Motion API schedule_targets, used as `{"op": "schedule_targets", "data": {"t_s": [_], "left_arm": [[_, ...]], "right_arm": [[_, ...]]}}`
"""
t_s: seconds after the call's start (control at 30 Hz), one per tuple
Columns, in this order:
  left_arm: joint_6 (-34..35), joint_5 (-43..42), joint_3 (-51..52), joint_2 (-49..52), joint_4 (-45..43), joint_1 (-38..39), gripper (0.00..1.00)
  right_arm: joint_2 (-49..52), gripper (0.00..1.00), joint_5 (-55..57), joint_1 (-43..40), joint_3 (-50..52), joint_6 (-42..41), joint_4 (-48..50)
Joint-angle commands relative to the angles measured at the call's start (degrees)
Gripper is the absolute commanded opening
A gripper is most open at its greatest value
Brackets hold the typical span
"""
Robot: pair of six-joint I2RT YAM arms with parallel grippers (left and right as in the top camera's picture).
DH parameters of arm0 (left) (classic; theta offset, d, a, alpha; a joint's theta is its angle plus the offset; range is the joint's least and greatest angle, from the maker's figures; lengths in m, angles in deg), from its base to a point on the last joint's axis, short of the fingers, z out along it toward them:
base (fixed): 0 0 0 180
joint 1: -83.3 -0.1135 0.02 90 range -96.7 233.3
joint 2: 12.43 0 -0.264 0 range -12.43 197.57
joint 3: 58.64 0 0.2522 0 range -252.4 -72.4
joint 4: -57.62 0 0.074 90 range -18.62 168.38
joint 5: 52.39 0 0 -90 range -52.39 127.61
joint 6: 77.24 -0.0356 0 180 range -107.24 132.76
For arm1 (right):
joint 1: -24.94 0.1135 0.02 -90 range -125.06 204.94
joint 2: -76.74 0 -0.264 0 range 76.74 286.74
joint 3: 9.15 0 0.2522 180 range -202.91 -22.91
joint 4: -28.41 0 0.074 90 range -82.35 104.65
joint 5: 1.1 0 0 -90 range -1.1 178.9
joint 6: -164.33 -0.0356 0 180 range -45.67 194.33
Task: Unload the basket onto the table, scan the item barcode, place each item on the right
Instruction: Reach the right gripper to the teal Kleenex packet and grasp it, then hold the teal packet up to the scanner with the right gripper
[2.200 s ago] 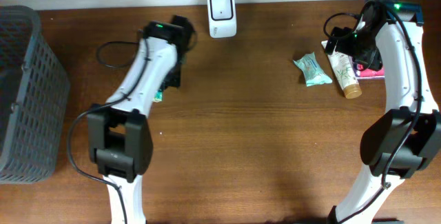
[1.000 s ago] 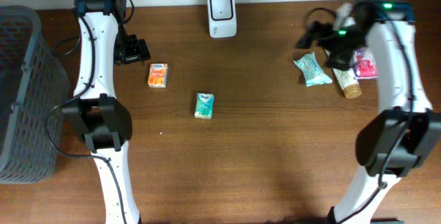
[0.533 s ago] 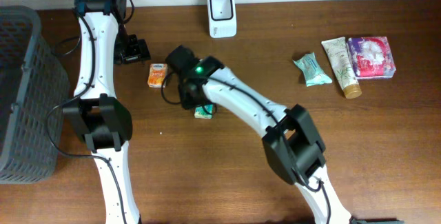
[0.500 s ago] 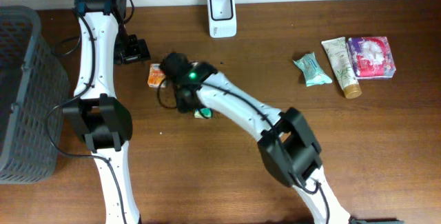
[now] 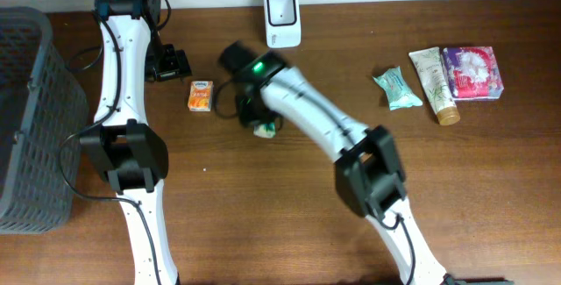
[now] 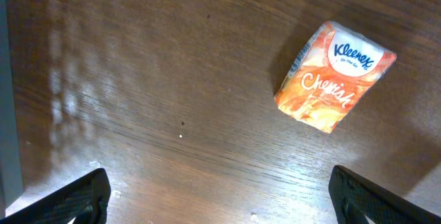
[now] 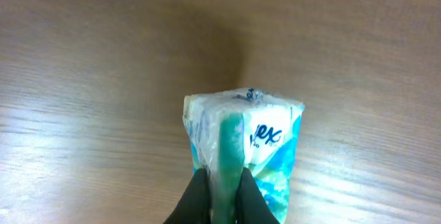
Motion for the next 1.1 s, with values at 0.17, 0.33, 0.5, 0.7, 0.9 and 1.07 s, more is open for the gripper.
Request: {"op": "schedule_targets", "data": {"t_s": [0.17,0.33,0.5,0.7,0.9,1.07], "left_arm": [[-0.26,0.46,-0.90,0.92,0.00,-0.13,0.99],[-0.26,0.46,-0.90,0.92,0.00,-0.09,0.99],[-0.26,0.46,-0.90,0.92,0.00,-0.11,0.99],[-0.26,0.46,-0.90,0.92,0.00,-0.15,0.99],[-0.26,0.46,-0.90,0.92,0.00,-0.15,0.99],[-0.26,0.46,-0.90,0.92,0.00,-0.15,0.99]], "right_arm": [[-0.02,0.04,-47.08,-22.45,21.22,18.95,6.95],[-0.94,0.24,-35.71,-32.13,20.44,20.65,-0.09],[-2.32,0.76,-27.52,-30.99,6.69,29.51,-16.28],[-1.18,0.63,-18.49,-20.00,7.67,29.44,-9.77],[0.66,0.57,-20.13,-18.97,14.08,29.73,-5.97],[0.61,0.05,-25.57,-18.99,19.10,29.64,-2.75]]}}
